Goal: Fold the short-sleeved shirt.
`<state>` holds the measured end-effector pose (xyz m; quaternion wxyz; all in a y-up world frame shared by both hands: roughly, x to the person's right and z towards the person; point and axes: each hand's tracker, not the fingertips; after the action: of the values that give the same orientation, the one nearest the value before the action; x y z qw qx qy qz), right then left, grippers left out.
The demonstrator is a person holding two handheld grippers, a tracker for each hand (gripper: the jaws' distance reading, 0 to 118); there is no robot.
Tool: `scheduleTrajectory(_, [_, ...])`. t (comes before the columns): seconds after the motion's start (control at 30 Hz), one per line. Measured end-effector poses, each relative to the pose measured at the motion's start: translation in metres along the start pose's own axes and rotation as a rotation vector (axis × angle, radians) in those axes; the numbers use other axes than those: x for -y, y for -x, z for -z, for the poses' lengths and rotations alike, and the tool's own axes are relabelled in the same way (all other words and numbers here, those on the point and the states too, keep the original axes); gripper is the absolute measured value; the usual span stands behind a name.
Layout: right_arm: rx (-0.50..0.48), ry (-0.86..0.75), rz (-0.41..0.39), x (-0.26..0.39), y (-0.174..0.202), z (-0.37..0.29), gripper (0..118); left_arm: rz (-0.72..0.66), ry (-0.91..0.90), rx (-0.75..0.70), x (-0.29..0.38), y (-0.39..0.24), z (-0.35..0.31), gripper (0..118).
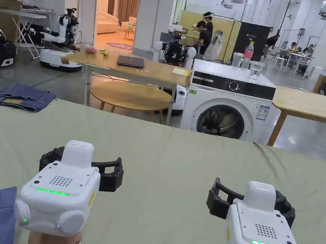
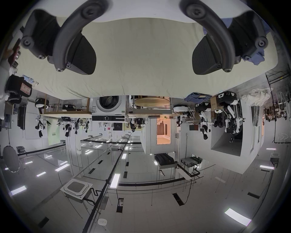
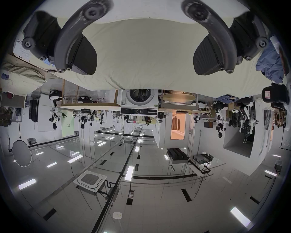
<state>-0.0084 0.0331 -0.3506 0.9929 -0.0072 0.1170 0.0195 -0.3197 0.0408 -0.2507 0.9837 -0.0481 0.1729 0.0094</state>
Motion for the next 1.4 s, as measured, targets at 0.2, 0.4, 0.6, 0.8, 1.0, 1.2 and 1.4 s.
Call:
scheduleTrajectory(0.2, [-0.002,0.015,-0.003,0.003,0.003,0.001,118,0.010,-0.012,-0.005,0.002,0.000,-0.005,118])
scheduleTrajectory(0.4, [-0.006,0.017,-0.016,0.006,0.004,0.000,118,0.019,-0.038,-0.016,-0.001,0.001,-0.008,118])
scheduleTrajectory(0.6, [-0.004,0.011,-0.008,0.004,0.005,-0.003,118,0.016,-0.038,-0.007,-0.004,0.004,-0.007,118])
scheduleTrajectory(0.8, [-0.005,0.010,-0.018,0.001,0.006,-0.003,118,0.019,-0.034,-0.001,-0.004,0.006,-0.007,118])
scheduleTrajectory(1.0, [-0.007,0.004,-0.014,-0.004,0.006,-0.003,118,0.017,-0.027,0.000,-0.004,0.005,-0.007,118])
scheduleTrajectory(1.2, [-0.002,0.013,-0.012,-0.001,0.007,-0.004,118,0.007,-0.025,-0.004,-0.004,0.004,-0.007,118])
scheduleTrajectory(1.4, [-0.007,0.023,-0.020,0.002,0.008,-0.005,118,0.011,-0.029,0.003,-0.004,0.001,-0.009,118])
